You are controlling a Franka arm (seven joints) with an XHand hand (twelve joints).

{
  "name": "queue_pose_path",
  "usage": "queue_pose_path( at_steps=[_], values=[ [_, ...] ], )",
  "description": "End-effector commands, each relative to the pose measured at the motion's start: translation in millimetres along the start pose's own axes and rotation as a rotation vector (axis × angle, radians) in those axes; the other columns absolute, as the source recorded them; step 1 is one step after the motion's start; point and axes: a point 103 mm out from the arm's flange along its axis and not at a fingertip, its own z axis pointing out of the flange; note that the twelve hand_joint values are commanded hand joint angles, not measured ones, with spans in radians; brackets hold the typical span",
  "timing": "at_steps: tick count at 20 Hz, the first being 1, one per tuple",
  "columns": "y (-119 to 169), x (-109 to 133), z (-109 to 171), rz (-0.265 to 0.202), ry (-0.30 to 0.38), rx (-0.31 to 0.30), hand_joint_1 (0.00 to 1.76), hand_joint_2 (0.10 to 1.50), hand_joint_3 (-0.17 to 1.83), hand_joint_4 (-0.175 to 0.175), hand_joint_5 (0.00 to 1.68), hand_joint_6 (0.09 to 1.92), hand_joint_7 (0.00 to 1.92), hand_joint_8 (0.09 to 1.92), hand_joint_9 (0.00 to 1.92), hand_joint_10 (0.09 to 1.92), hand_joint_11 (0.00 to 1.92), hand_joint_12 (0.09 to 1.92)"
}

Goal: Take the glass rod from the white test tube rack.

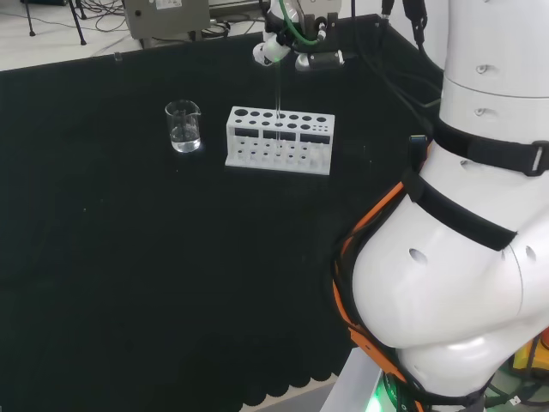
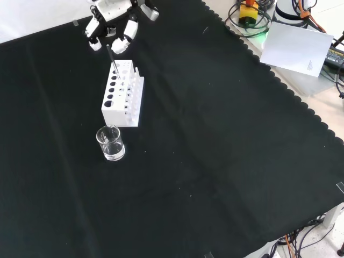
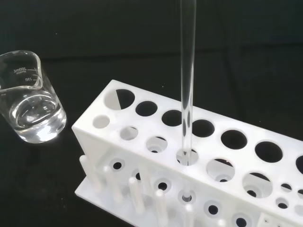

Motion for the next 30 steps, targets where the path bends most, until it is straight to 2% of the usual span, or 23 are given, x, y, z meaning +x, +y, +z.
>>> queue_pose_path(
  at_steps=[1, 8, 24, 30],
  values=[
    [5.1, -2.9, 8.6, -0.004, 0.026, 0.017, 0.78, 0.88, 0.54, -0.175, 0.51, 1.03, 0.71, 1.28, 1.29, 1.46, 1.42, 1.54],
    [6.6, -4.6, 14.2, -0.005, 0.037, 0.031, 0.82, 0.87, 0.55, -0.175, 0.57, 0.99, 0.72, 1.26, 1.33, 1.41, 1.46, 1.51],
    [-0.1, 3.4, 17.3, -0.003, 0.027, 0.043, 0.88, 0.86, 0.58, -0.175, 0.60, 0.93, 0.77, 1.23, 1.46, 1.36, 1.73, 1.50],
    [-1.5, 3.1, 23.7, -0.006, 0.056, 0.024, 0.95, 0.85, 0.58, -0.175, 0.65, 0.91, 0.82, 1.21, 1.59, 1.28, 1.89, 1.37]
  ],
)
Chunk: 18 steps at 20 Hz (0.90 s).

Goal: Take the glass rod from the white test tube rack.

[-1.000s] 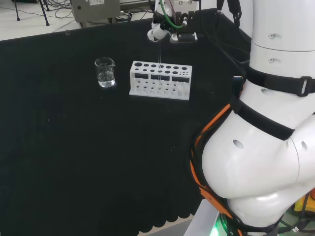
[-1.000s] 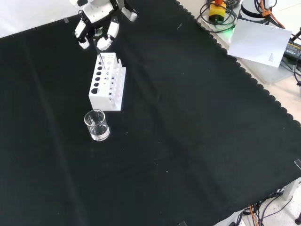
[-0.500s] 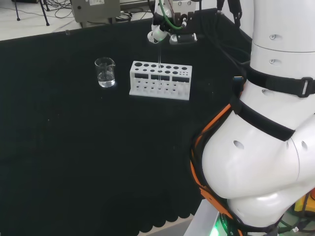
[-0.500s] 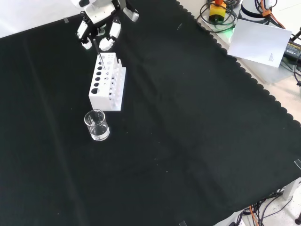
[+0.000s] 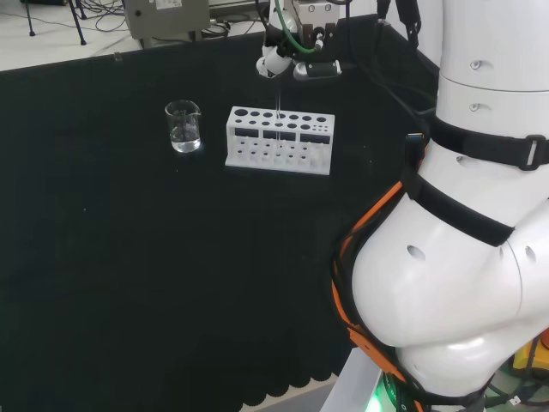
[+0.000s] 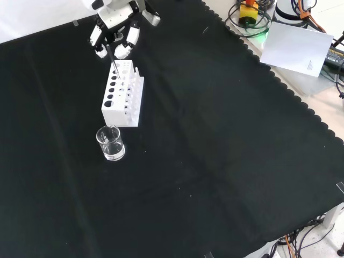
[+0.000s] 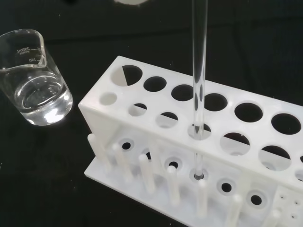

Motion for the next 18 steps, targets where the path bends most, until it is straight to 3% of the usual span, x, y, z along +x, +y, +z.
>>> queue_pose_path(
  at_steps=[1, 13, 15, 18],
  values=[
    [-1.6, -0.6, 5.5, -0.006, 0.028, -0.023, 0.97, 0.85, 0.58, -0.175, 0.66, 0.91, 0.84, 1.22, 1.61, 1.25, 1.91, 1.34],
    [-0.9, 5.6, 3.2, -0.024, 0.056, -0.065, 1.12, 0.81, 0.64, -0.175, 0.83, 0.83, 1.01, 1.28, 1.69, 1.01, 1.92, 1.07],
    [-1.2, 6.8, 3.5, -0.028, 0.057, -0.081, 1.13, 0.97, 0.36, -0.175, 0.88, 1.02, 1.02, 1.29, 1.71, 0.97, 1.92, 1.04],
    [-3.3, 9.5, 3.7, -0.024, 0.047, -0.162, 1.24, 1.09, 0.11, -0.175, 0.91, 0.90, 0.98, 1.32, 1.65, 0.99, 1.84, 0.94]
  ],
)
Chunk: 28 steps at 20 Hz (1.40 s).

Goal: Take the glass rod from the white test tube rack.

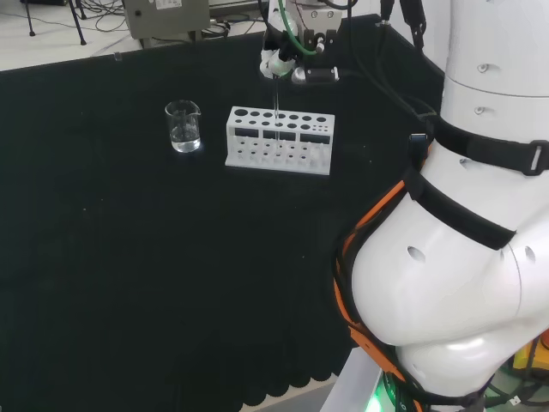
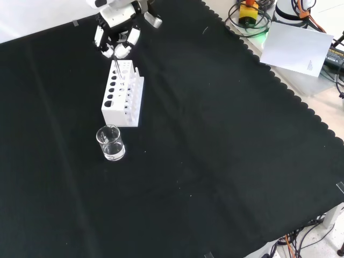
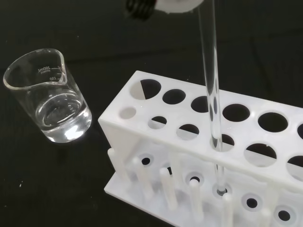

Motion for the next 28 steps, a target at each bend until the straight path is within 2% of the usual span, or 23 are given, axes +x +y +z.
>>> queue_pose_path(
  at_steps=[1, 2, 3, 5, 7, 18, 28],
  values=[
    [-3.6, 4.9, -0.2, 0.006, 0.002, -0.131, 1.25, 1.00, 0.27, -0.175, 0.94, 0.96, 1.00, 1.25, 1.63, 1.01, 1.79, 0.94],
    [-5.1, 6.1, -1.3, 0.013, 0.024, -0.172, 1.27, 0.86, 0.51, -0.175, 0.98, 1.03, 1.03, 1.22, 1.61, 1.01, 1.74, 0.92],
    [-6.5, 7.2, -2.7, 0.016, 0.038, -0.204, 1.28, 0.80, 0.63, -0.175, 0.98, 1.00, 1.04, 1.27, 1.60, 1.01, 1.71, 0.90],
    [-8.1, 9.2, -6.5, 0.019, 0.074, -0.240, 1.28, 0.74, 0.74, -0.175, 1.00, 0.93, 1.06, 1.34, 1.60, 0.98, 1.67, 0.86],
    [-9.0, 12.1, -11.5, 0.026, 0.106, -0.248, 1.29, 0.71, 0.79, -0.175, 1.01, 0.91, 1.08, 1.35, 1.60, 0.95, 1.66, 0.83],
    [-25.8, 28.3, -49.3, 0.077, 0.172, -0.251, 1.30, 0.67, 0.84, -0.175, 1.03, 0.90, 1.11, 1.33, 1.61, 0.90, 1.64, 0.78],
    [-43.7, 45.7, -71.0, 0.057, 0.163, -0.261, 1.30, 0.66, 0.85, -0.175, 1.04, 0.88, 1.12, 1.32, 1.63, 0.86, 1.65, 0.75]
  ],
)
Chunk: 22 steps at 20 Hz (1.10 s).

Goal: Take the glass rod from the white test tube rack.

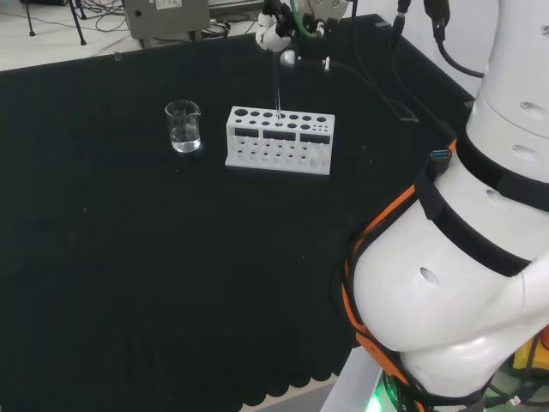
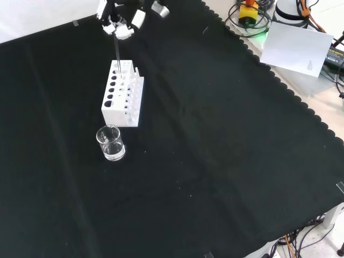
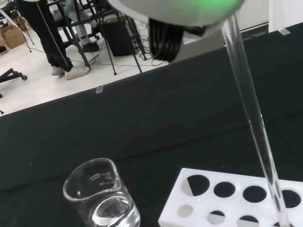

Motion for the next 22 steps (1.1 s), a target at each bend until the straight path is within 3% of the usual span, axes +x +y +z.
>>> queue_pose_path(
  at_steps=[1, 11, 22],
  values=[
    [-17.2, 19.9, -23.5, -0.007, 0.020, 0.004, 1.30, 0.66, 0.85, -0.175, 1.04, 0.88, 1.12, 1.32, 1.63, 0.86, 1.65, 0.75],
    [-24.0, 32.6, -41.9, -0.034, 0.004, -0.027, 1.30, 0.65, 0.87, -0.175, 1.05, 0.88, 1.12, 1.32, 1.64, 0.84, 1.66, 0.74],
    [-27.6, 35.7, -39.6, -0.045, -0.009, -0.027, 1.30, 0.65, 0.87, -0.175, 1.05, 0.88, 1.13, 1.31, 1.65, 0.84, 1.67, 0.73]
  ],
)
